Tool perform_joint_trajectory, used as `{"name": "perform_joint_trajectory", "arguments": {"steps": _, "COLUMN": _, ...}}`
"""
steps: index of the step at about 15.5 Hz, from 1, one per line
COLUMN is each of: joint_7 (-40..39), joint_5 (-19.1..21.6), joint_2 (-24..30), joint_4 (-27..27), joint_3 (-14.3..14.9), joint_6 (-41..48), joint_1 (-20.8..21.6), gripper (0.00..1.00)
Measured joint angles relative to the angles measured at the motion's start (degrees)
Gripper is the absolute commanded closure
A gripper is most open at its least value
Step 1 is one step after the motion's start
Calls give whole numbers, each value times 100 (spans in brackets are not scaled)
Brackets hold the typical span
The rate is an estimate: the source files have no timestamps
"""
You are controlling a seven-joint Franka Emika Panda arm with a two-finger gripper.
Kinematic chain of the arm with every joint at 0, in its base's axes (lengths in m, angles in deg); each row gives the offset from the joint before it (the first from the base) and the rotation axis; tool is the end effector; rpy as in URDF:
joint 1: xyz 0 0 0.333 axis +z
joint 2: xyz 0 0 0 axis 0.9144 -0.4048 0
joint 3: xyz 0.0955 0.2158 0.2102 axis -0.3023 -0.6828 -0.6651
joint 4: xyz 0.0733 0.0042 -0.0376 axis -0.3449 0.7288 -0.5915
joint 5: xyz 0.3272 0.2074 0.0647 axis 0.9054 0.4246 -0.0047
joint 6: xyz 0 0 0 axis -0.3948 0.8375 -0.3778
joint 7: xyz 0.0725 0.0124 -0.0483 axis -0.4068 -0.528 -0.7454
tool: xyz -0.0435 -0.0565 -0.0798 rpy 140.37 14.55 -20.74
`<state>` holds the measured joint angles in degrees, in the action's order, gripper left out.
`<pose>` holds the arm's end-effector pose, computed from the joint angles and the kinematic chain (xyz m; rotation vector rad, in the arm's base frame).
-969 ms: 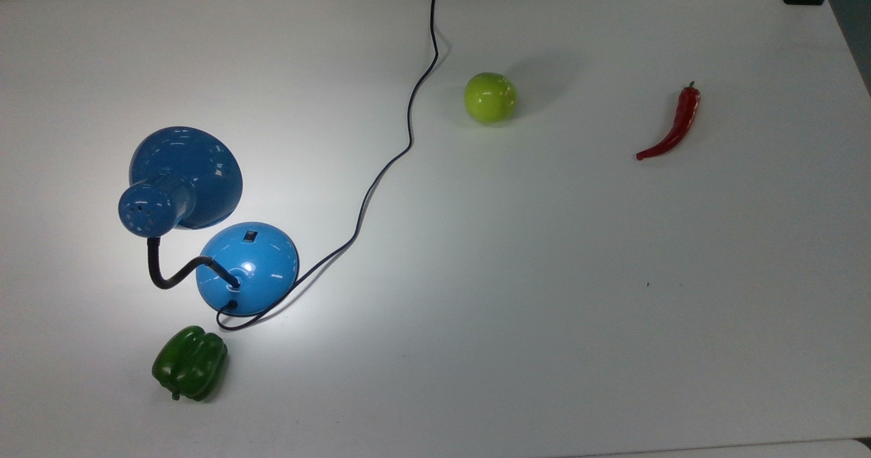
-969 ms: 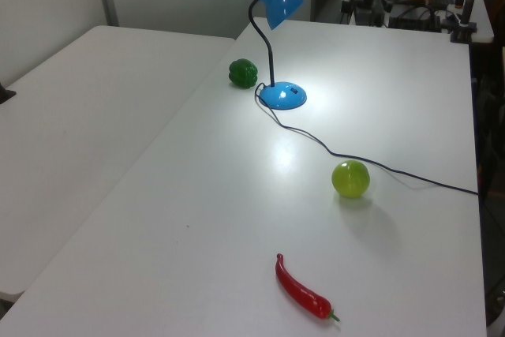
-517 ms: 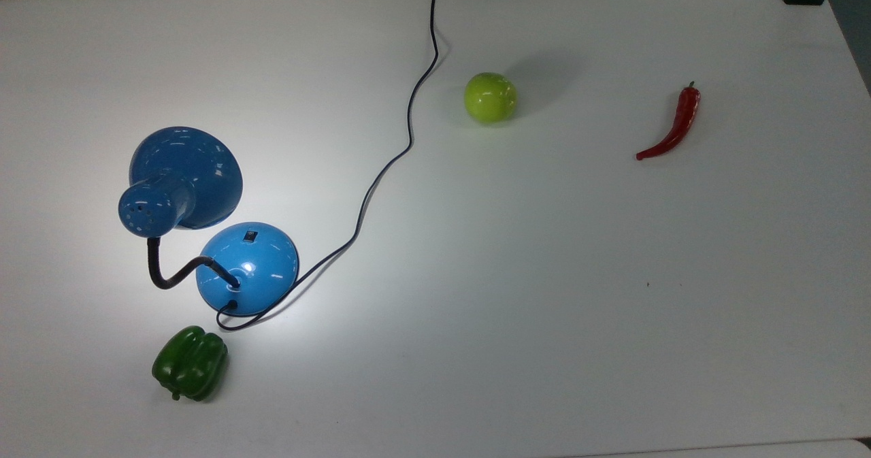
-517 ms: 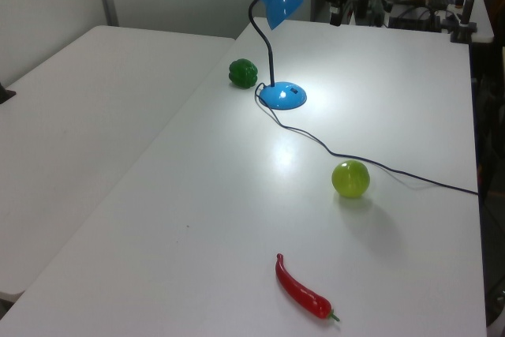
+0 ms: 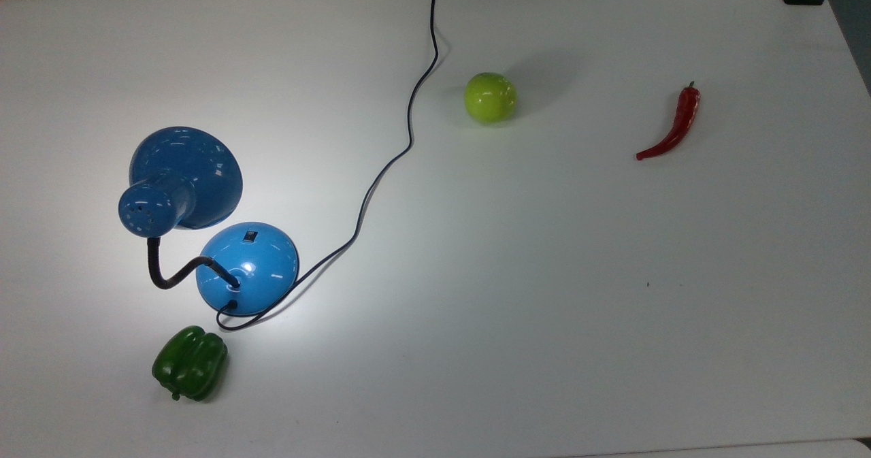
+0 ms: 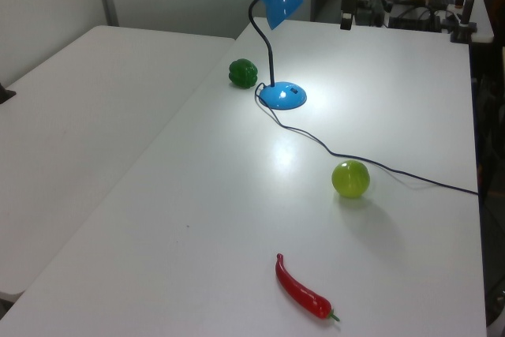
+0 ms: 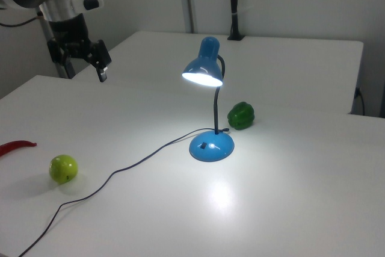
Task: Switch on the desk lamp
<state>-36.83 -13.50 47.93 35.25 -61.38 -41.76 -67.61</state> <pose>0.5612 0.0748 0.6204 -3.1118 -0.2988 -0.1123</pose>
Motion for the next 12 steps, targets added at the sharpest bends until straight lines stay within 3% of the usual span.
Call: {"name": "perform_joint_trajectory", "arguments": {"steps": 12, "joint_7": -280, "joint_5": -1, "joint_2": -26, "joint_4": 0, "joint_3": 88, "joint_6": -47, "joint_1": 135, "gripper": 0}}
